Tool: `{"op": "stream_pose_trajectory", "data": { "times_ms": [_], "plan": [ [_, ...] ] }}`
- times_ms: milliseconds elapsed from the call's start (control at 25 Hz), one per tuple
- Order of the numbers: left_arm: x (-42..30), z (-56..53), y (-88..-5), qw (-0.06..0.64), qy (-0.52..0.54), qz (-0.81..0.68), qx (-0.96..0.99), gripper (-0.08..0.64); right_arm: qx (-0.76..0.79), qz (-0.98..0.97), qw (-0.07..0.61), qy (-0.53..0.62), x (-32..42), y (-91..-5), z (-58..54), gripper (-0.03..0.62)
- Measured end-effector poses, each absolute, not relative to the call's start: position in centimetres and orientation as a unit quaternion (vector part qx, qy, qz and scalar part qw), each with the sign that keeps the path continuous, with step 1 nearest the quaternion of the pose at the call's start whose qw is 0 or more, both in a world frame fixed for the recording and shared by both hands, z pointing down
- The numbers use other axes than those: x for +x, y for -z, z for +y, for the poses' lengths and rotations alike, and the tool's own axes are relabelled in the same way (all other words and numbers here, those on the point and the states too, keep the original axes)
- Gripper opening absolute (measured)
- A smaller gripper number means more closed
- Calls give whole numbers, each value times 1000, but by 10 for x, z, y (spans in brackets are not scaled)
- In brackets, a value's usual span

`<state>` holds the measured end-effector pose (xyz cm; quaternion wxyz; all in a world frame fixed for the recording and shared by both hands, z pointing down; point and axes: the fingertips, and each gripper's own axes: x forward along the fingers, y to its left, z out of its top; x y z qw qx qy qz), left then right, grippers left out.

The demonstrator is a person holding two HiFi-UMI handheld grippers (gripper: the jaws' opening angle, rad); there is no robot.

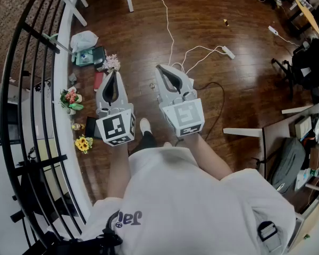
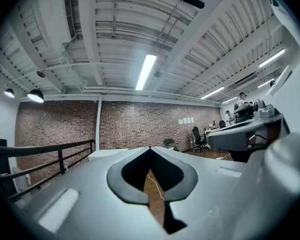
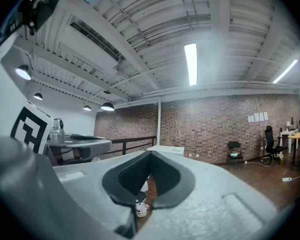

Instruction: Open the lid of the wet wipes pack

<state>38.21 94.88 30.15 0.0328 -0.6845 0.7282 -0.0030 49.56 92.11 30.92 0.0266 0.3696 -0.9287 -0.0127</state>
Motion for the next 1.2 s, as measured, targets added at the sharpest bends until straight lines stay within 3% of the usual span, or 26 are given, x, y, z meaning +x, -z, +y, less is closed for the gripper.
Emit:
{"op": "stream_pose_trajectory", "data": {
  "times_ms": [320,680,1200],
  "plan": [
    [310,901,-294,65,24,734,-676,15,372,-928,29,19,441,-291,857,-12],
    [241,856,-297,33,-4,729,-684,15,372,-927,41,23,372,-292,807,-12],
    [220,751,-323,5,1,730,-683,15,346,-936,68,3,349,-323,706,-12]
  ]
}}
